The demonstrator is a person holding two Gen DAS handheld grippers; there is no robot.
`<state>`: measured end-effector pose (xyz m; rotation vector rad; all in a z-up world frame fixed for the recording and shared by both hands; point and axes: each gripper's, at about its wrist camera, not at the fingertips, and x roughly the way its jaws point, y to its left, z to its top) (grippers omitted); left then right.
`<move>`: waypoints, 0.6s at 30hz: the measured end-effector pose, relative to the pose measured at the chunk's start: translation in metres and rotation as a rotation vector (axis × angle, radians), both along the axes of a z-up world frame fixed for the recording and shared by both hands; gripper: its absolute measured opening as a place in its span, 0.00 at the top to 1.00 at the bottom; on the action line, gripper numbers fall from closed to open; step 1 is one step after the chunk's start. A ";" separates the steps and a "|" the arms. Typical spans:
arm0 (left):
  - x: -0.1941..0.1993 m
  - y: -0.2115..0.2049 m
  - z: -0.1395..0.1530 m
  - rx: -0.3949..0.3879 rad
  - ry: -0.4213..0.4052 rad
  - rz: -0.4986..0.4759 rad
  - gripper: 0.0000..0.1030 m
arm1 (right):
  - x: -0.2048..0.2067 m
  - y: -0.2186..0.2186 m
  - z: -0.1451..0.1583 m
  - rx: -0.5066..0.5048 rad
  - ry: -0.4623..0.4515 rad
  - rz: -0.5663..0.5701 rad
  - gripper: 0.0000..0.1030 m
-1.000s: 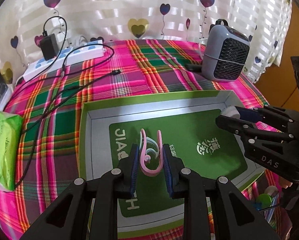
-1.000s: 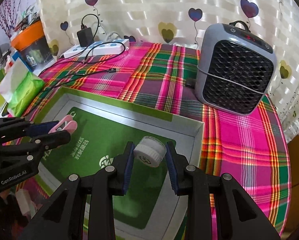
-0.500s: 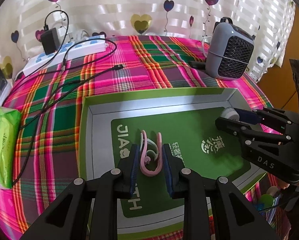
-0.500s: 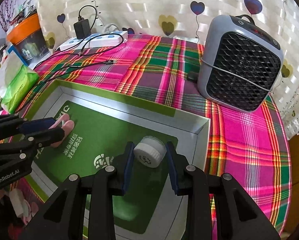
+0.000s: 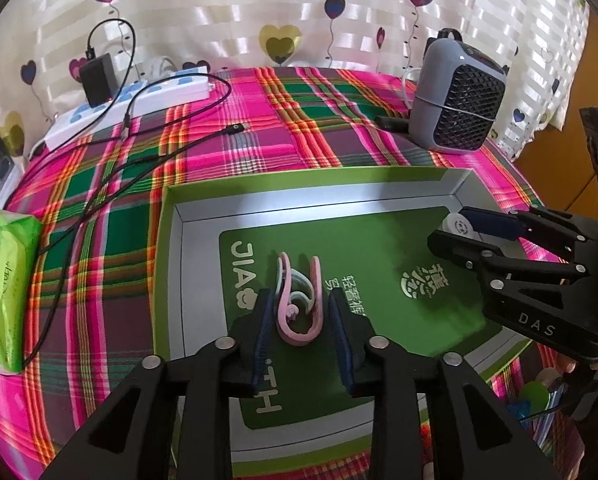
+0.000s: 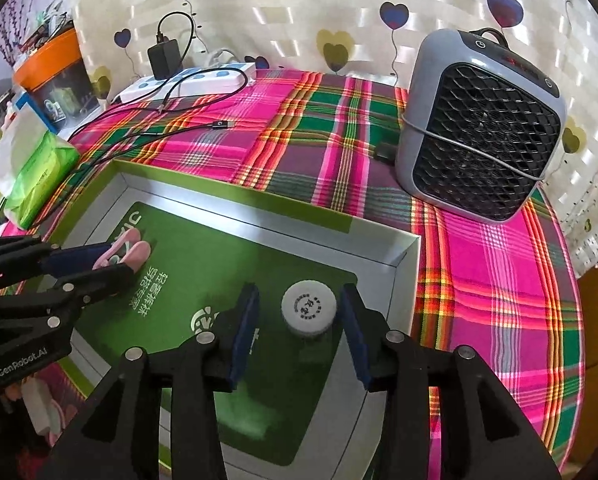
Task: Organize rigid objects
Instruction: 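Open the right tool releasing the container while the left tool releases the clip in the box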
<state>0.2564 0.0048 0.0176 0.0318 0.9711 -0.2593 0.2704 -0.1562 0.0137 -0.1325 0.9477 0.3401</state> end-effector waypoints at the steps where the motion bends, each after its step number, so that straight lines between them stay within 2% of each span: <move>1: -0.001 0.000 0.001 -0.002 -0.001 0.000 0.71 | 0.000 0.000 0.000 0.000 0.000 -0.003 0.58; 10: -0.020 0.008 0.016 -0.015 -0.038 0.011 0.71 | -0.013 -0.002 0.010 0.017 -0.028 -0.007 0.58; 18: -0.053 0.020 0.036 -0.015 -0.109 0.045 0.71 | -0.039 -0.012 0.029 0.052 -0.079 -0.033 0.58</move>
